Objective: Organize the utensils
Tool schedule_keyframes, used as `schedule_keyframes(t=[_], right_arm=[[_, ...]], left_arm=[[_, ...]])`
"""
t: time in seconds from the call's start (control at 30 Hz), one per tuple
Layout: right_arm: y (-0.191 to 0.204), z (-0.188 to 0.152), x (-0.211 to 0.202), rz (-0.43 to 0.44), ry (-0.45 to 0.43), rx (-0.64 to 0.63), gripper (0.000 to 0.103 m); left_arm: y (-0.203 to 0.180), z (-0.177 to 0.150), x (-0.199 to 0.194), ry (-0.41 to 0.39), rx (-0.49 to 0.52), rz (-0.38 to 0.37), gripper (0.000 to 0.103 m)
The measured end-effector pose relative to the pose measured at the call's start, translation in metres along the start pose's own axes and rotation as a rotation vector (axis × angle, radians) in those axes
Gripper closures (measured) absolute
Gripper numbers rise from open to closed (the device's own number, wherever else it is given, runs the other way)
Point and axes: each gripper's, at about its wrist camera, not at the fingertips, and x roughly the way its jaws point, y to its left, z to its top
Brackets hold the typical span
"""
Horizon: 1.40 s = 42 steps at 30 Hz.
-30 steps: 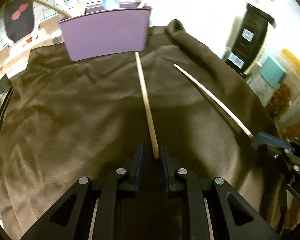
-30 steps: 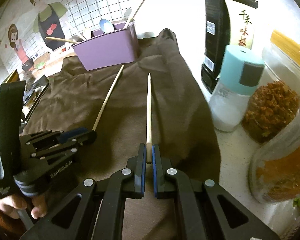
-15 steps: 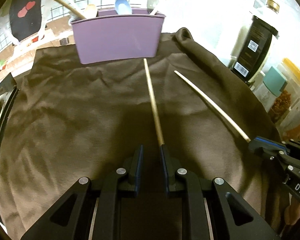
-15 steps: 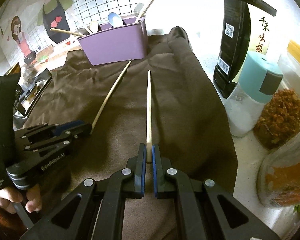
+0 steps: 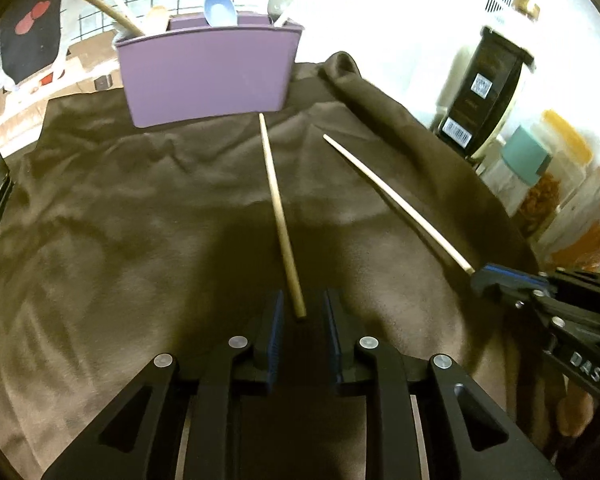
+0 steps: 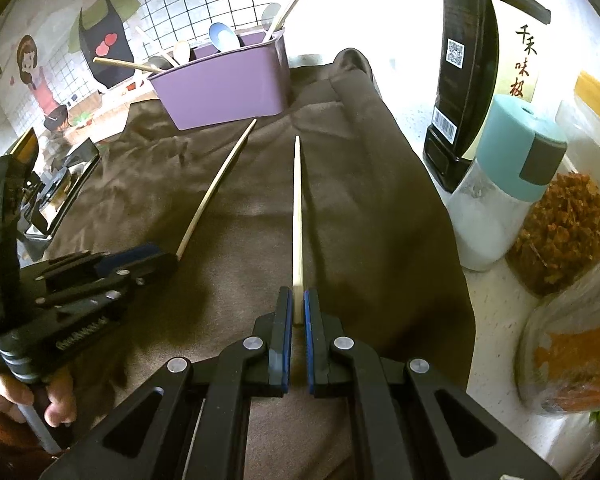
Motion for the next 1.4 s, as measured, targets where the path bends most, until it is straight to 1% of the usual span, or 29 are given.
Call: schedule_keyframes(t=[0.03, 0.13, 0.27, 0.37, 0.4, 0.43, 0.47, 0.63, 0.83, 0.97, 1.1, 1.23, 1.33, 1.4], right_arm=[[0.0, 0.0, 0.0, -0.002, -0.001, -0.002, 0.098], [-0.001, 0.0, -0.001, -0.005, -0.002, -0.001, 0.098], [-0.002, -0.001, 0.0, -0.006, 0.001, 0.006, 0.098], [-0.002, -0.001, 0.001, -0.005, 0.002, 0.008, 0.098], [-0.002, -0.001, 0.001, -0.005, 0.001, 0.005, 0.098], [-0.002, -0.001, 0.0, -0.007, 0.0, 0.004, 0.098], [-0.001, -0.001, 0.0, -0.009, -0.003, 0.0, 0.098], [0.004, 0.001, -0.008, -0.016, -0.031, -0.025, 0.098], [0.011, 0.013, -0.026, -0.022, -0.08, -0.046, 0.098], [0.015, 0.031, -0.049, -0.027, -0.141, -0.053, 0.098], [0.021, 0.053, -0.072, -0.025, -0.201, -0.062, 0.098], [0.038, 0.084, -0.093, -0.045, -0.269, -0.098, 0.098], [0.048, 0.108, -0.106, -0.056, -0.314, -0.106, 0.098], [0.053, 0.129, -0.119, -0.048, -0.345, -0.105, 0.098]], left_arm=[[-0.001, 0.0, 0.003, 0.008, 0.002, 0.025, 0.081], [0.0, 0.002, 0.007, -0.004, -0.007, 0.067, 0.081], [0.004, 0.002, 0.008, -0.014, -0.037, 0.08, 0.081], [0.002, 0.002, 0.009, -0.02, -0.035, 0.085, 0.083], [0.003, 0.002, 0.009, -0.019, -0.035, 0.076, 0.092], [0.004, 0.001, 0.007, -0.02, -0.037, 0.072, 0.098], [0.006, 0.001, 0.004, -0.03, -0.04, 0.077, 0.098], [0.014, 0.006, -0.035, -0.124, -0.037, 0.103, 0.098], [0.021, 0.017, -0.09, -0.238, -0.019, 0.119, 0.098], [0.029, 0.032, -0.13, -0.317, -0.013, 0.113, 0.099], [0.037, 0.053, -0.159, -0.355, -0.003, 0.091, 0.099], [0.045, 0.073, -0.177, -0.388, 0.008, 0.083, 0.099], [0.052, 0.088, -0.188, -0.422, -0.009, 0.069, 0.099], [0.057, 0.102, -0.202, -0.459, -0.018, 0.05, 0.099]])
